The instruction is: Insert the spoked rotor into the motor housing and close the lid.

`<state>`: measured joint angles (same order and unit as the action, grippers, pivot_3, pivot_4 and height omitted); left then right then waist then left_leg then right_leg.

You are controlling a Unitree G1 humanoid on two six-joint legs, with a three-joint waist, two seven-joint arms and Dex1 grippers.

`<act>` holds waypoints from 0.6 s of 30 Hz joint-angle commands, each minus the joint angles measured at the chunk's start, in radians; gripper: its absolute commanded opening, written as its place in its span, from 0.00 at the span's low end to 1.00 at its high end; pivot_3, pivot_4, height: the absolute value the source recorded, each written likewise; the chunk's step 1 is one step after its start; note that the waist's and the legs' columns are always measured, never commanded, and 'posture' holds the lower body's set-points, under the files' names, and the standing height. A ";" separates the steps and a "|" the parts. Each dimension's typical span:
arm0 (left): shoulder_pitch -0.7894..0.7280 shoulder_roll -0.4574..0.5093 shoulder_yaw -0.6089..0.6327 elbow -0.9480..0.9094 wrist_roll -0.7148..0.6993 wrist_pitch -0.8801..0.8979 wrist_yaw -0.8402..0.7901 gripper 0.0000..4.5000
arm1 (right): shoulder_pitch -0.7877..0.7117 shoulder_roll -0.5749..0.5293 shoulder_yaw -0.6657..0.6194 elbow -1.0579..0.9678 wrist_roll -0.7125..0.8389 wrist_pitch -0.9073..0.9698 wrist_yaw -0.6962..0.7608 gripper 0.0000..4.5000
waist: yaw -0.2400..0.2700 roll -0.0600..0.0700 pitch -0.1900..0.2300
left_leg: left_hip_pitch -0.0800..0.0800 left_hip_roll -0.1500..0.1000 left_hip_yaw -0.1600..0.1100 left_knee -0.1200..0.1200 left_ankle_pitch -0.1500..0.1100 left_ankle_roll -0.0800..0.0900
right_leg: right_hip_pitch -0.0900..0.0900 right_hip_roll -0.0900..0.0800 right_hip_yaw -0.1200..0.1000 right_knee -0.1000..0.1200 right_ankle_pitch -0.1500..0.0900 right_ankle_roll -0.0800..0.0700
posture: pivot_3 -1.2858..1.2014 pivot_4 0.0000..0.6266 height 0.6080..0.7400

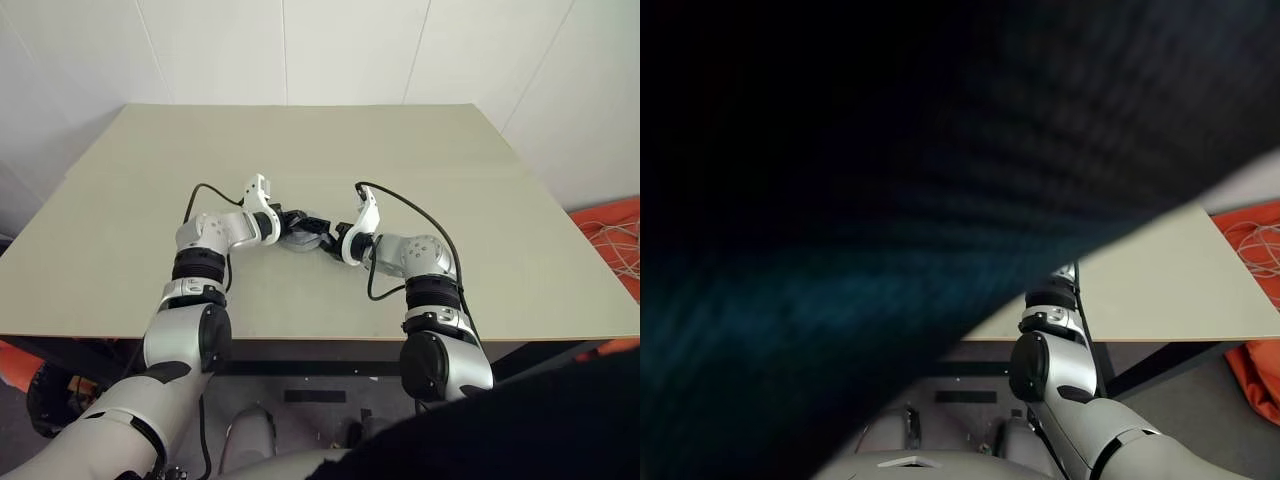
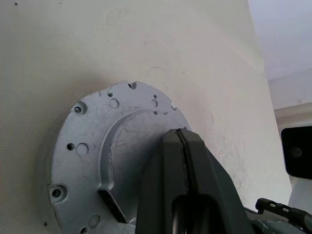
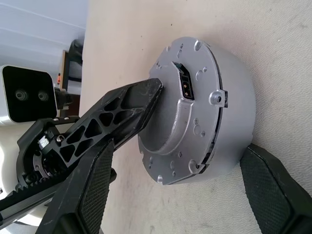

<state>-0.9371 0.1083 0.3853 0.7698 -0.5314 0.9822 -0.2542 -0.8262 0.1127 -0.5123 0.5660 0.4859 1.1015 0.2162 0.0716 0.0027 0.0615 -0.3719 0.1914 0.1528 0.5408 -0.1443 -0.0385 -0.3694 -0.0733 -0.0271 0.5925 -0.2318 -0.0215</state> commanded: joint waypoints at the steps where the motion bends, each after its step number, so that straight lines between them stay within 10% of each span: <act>1: 0.017 0.011 -0.008 0.023 0.013 0.006 0.008 0.00 | -0.049 0.046 0.039 0.003 0.058 -0.009 0.030 1.00 | 0.000 0.000 0.000 | 0.000 0.000 0.000 0.000 0.000 0.000 | 0.000 0.000 0.000 0.000 0.000 0.000 | 0.52 0.00 1.00; 18: 0.025 -0.002 -0.011 0.008 0.008 0.012 0.015 0.00 | -0.096 0.077 0.008 0.046 0.119 -0.153 -0.016 1.00 | 0.002 0.000 0.000 | -0.001 0.000 0.000 0.000 0.000 0.000 | -0.001 0.000 0.000 0.000 0.000 0.000 | 0.52 0.00 1.00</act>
<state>-0.9335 0.1163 0.3869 0.7603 -0.5318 0.9714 -0.2471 -0.8383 0.1149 -0.4964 0.6320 0.5362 1.0082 0.1927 0.0738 0.0027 0.0615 -0.3735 0.1912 0.1528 0.5408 -0.1445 -0.0382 -0.3705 -0.0734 -0.0271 0.5924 -0.2318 -0.0216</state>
